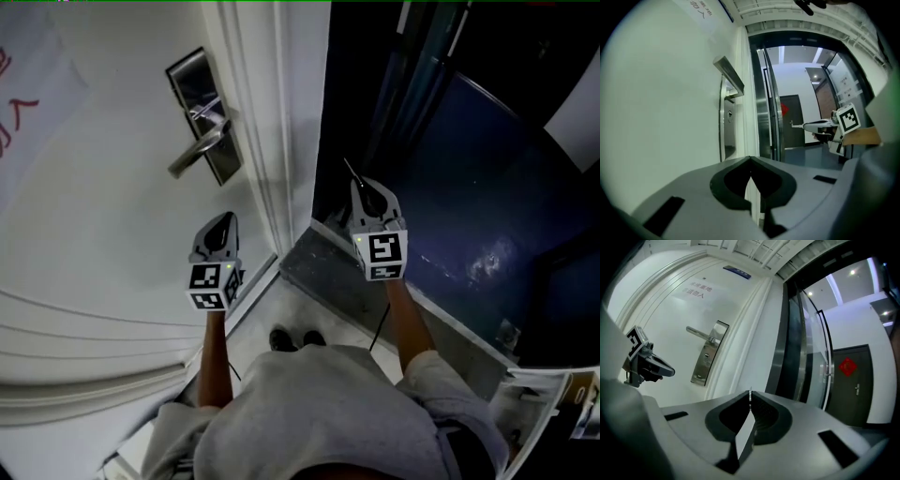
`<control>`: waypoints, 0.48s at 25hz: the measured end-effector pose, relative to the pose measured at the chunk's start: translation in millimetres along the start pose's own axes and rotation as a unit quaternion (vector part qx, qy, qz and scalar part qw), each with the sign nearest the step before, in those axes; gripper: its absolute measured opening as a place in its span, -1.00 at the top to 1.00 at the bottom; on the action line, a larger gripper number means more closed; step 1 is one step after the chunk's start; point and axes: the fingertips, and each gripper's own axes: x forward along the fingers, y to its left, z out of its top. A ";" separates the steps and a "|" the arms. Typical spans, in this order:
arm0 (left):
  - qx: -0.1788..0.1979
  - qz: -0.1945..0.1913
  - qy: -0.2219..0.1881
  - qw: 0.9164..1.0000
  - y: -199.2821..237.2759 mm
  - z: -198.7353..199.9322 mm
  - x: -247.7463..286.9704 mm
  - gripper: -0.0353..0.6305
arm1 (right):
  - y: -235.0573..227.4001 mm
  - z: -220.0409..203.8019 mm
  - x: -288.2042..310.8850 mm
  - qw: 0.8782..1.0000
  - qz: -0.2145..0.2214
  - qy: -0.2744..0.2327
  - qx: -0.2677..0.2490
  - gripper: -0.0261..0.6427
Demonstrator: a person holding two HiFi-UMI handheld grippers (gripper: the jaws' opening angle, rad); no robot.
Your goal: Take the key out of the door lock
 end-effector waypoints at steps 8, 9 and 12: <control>0.004 -0.044 -0.002 0.999 -30.6 5.1 32.5 0.84 | -37.6 -27.2 -42.7 0.998 -0.055 0.026 0.017 0.83; 0.004 -0.047 -0.002 0.999 -33.3 5.4 35.1 0.84 | -39.9 -29.6 -46.0 0.998 -0.060 0.028 0.019 0.83; 0.005 -0.053 -0.003 0.999 -38.0 6.2 40.7 0.84 | -43.0 -33.7 -51.0 0.997 -0.068 0.032 0.021 0.83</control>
